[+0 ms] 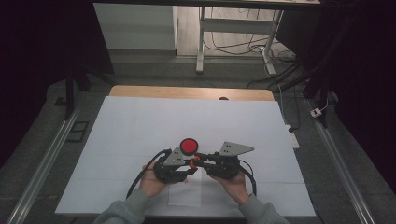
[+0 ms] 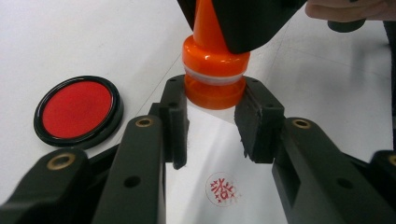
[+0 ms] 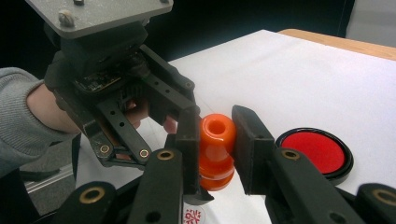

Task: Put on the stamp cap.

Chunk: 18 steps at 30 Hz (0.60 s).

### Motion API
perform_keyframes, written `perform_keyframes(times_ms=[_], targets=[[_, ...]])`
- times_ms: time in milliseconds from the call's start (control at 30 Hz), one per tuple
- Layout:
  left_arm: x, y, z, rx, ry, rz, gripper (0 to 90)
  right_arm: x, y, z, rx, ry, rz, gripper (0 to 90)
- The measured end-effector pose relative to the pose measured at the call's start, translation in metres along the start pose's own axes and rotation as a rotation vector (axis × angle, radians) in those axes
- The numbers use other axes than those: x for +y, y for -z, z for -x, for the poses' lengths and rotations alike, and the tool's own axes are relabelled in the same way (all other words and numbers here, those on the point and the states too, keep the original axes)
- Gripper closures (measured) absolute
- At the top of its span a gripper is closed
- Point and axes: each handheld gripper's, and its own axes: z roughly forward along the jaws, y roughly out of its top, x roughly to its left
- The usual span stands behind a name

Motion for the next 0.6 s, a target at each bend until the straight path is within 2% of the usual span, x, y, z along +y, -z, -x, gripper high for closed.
perform_keyframes(times_ms=[600], targets=[[0.0006, 0.0013, 0.0004, -0.003, 0.002, 0.007, 64.8, -0.0018, -0.0015, 0.0004, -0.001, -0.006, -0.006, 72.4]])
